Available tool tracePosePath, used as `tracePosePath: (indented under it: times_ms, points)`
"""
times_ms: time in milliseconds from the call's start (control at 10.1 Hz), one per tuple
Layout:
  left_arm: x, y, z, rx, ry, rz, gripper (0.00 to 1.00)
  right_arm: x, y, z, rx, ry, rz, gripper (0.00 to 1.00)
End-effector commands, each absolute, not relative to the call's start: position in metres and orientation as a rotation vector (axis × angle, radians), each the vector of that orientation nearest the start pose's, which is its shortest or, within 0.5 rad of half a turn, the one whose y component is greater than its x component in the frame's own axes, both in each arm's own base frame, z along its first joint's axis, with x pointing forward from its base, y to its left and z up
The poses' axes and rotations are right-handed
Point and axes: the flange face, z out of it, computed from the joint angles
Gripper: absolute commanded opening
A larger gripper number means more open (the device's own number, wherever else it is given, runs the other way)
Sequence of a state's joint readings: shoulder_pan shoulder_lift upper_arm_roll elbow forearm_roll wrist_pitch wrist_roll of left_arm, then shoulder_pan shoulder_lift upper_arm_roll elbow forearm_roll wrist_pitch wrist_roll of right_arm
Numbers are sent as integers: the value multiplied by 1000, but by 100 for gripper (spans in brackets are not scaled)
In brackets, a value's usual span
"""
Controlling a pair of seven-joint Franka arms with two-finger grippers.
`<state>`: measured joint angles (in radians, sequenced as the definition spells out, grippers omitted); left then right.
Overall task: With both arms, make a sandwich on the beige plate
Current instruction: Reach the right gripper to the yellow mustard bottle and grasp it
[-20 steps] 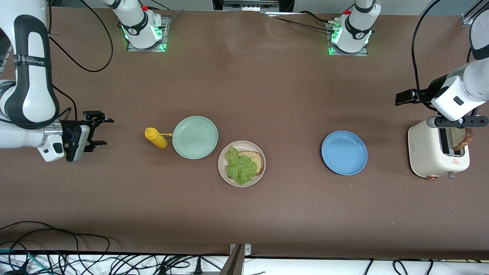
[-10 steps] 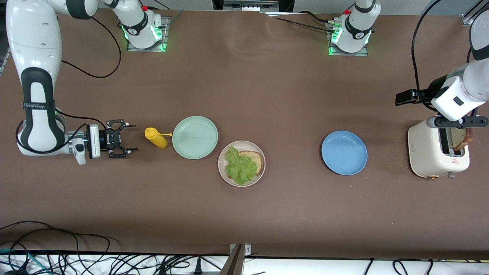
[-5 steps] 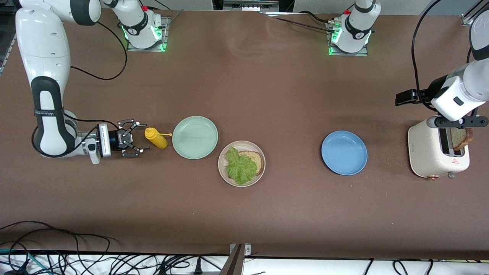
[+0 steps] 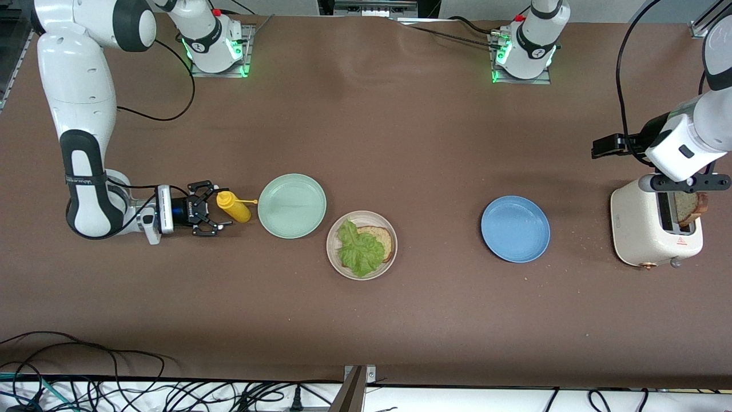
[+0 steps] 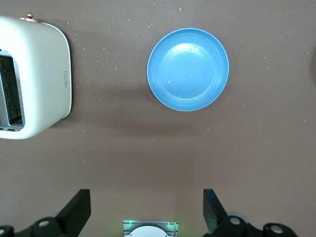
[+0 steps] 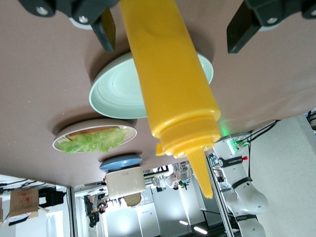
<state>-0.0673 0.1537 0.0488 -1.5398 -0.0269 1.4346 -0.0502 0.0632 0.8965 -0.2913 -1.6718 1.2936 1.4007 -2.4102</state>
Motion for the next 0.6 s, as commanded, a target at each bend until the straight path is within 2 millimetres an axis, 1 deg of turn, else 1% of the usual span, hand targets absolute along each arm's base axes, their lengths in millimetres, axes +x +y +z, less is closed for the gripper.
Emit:
tracePosePath:
  times_ms: [0, 99, 198, 298, 397, 496]
  points:
    - [581, -15, 546, -3134, -24, 407, 100, 595, -2, 98, -1278, -1272, -864, 100]
    - [581, -15, 546, -3134, -24, 404, 100, 595, 1, 98, -1267, -1268, -869, 94]
    - [581, -15, 546, -3134, -24, 404, 100, 593, 1, 99, -1250, -1253, -867, 81]
    - [581, -15, 546, -3134, -24, 404, 100, 593, 1, 100, -1249, -1252, -867, 60]
    - [582, -15, 546, -3135, -24, 407, 100, 594, 1, 101, -1257, -1244, -859, 34]
    - [582, -15, 545, -3133, -24, 409, 100, 600, 4, 105, -1257, -1247, -868, 22]
